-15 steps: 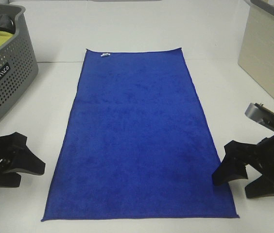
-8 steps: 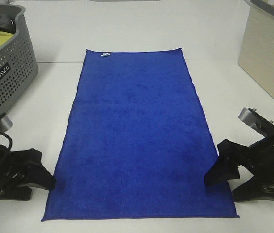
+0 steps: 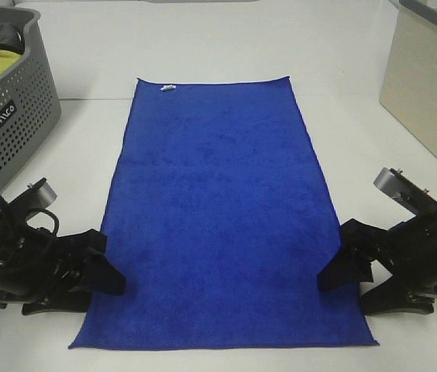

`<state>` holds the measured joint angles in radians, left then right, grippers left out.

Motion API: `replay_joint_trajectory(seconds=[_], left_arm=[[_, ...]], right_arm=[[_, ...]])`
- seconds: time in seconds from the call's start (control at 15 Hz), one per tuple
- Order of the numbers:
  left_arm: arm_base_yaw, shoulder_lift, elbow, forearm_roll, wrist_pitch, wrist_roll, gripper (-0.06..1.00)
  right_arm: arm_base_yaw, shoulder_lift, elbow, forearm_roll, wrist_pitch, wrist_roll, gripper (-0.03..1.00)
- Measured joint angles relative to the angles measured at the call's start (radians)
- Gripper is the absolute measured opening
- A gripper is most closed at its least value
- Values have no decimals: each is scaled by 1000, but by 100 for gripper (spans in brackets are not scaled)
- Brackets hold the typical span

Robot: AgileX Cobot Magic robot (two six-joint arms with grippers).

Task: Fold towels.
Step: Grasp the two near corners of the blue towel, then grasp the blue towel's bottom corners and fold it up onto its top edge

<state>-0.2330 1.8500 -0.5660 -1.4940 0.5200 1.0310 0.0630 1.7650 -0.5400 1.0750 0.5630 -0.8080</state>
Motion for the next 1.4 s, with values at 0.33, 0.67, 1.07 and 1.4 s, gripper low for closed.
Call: replay_joint_trajectory(seconds=[0.33,0.67,1.07,1.4], left_arm=[[-17,23,-3,-13,-3,9,32],[-17,27,-3,-8,-8,49,0],[-17,-129,113,35,-2,27,0],[-17,-246,214,36,6,12,0]], right_arm=[[94,32,-3,49,-46,42,56],[94,46,-3,35,-99,83,0],[101,-71,110,29,-112,84,0],[104,-162,180,31,-80,85,0]])
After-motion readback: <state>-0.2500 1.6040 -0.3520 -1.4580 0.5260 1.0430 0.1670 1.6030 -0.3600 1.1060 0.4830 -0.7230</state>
